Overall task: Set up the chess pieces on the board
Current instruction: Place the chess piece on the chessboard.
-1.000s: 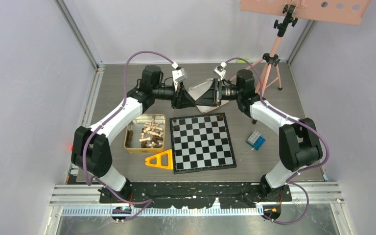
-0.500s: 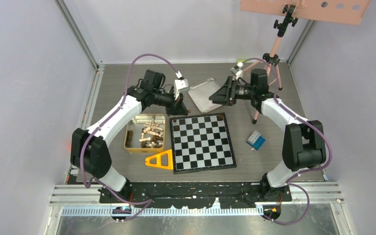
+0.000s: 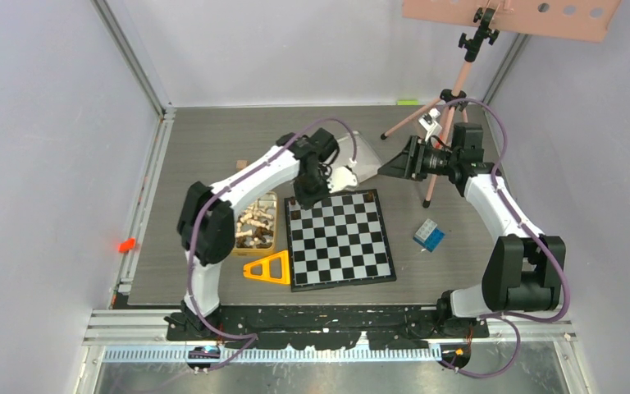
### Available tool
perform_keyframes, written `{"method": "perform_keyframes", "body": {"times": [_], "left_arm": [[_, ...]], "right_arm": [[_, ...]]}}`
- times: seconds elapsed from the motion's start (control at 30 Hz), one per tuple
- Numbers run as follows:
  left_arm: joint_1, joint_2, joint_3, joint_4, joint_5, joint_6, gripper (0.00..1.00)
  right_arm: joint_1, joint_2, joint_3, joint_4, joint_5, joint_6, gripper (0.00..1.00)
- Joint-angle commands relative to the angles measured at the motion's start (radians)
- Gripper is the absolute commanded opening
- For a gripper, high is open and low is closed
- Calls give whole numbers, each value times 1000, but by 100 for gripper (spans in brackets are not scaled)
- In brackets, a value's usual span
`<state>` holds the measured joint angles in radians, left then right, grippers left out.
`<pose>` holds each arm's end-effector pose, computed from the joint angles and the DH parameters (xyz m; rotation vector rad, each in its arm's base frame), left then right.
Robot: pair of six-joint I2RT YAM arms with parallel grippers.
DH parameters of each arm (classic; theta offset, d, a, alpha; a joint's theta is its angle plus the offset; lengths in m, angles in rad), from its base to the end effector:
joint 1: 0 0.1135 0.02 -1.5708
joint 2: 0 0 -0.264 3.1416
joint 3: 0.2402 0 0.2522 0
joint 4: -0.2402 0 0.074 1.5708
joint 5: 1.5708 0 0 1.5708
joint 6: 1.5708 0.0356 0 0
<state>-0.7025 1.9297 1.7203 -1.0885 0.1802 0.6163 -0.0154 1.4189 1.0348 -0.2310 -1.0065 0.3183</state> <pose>0.2967 -0.2596 0.2635 1.7829 2.2421 -0.2755 0.3061 0.0254 0.2846 -0.2337 2.0989 1.2640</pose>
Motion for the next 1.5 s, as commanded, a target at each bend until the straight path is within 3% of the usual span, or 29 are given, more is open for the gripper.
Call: {"method": "perform_keyframes", "body": {"times": [0.0, 0.4, 1.07, 1.47], "left_arm": [[-59, 111, 160, -204, -199, 25, 9], [-121, 318, 312, -377, -352, 37, 16], [-123, 439, 395, -356, -377, 45, 19], [-123, 457, 407, -333, -384, 34, 29]], "right_arm": [[-29, -52, -30, -68, 19, -111, 62], [-87, -70, -64, -72, -25, -128, 61], [-105, -64, -71, -73, -50, -124, 60], [-112, -63, -73, -76, -56, -124, 60]]}}
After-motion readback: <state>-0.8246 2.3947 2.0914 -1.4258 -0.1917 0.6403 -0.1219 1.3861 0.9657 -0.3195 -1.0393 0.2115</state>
